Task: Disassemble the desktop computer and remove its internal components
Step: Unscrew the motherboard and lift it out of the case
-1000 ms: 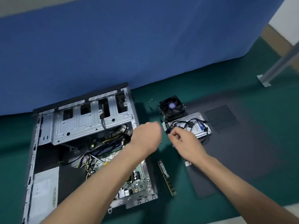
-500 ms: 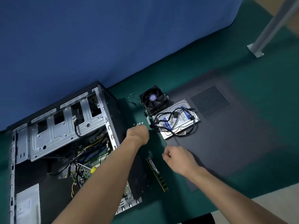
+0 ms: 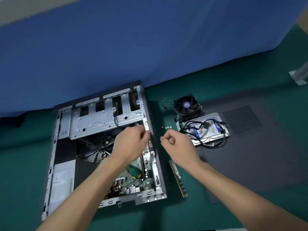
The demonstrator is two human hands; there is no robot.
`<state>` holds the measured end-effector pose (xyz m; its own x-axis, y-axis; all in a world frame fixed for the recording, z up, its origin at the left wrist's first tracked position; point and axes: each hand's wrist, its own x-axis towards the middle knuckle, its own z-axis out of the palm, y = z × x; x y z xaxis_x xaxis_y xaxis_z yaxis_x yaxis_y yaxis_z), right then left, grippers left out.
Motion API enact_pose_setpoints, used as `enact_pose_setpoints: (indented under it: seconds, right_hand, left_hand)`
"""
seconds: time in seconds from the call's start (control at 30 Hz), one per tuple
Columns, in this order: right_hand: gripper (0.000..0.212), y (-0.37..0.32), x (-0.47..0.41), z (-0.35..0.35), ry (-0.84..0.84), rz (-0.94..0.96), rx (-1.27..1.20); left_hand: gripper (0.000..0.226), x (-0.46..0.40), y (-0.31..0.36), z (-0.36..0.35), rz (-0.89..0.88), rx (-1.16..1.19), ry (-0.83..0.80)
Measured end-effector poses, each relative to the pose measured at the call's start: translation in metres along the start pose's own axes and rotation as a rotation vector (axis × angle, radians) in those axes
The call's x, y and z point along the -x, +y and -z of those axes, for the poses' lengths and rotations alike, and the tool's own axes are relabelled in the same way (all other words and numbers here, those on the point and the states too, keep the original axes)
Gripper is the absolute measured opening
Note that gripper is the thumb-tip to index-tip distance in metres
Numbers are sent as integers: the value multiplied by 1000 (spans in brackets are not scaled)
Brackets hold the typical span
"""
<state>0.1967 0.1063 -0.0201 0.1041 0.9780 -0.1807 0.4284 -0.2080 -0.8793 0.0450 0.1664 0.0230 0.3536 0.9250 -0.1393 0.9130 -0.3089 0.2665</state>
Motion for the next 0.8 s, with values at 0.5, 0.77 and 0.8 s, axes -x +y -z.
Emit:
enact_pose_setpoints:
  seconds: [0.5, 0.77, 0.8]
  right_hand:
    - [29, -45, -20, -170, -443, -135, 783]
    - [24, -39, -25, -181, -526, -190, 971]
    - [25, -42, -23, -178, -504, -190, 937]
  left_hand:
    - [14, 80, -194, 11, -156, 14, -111]
    - [18, 58, -232, 10, -128, 104, -285]
    - [18, 55, -232, 10, -110, 135, -290]
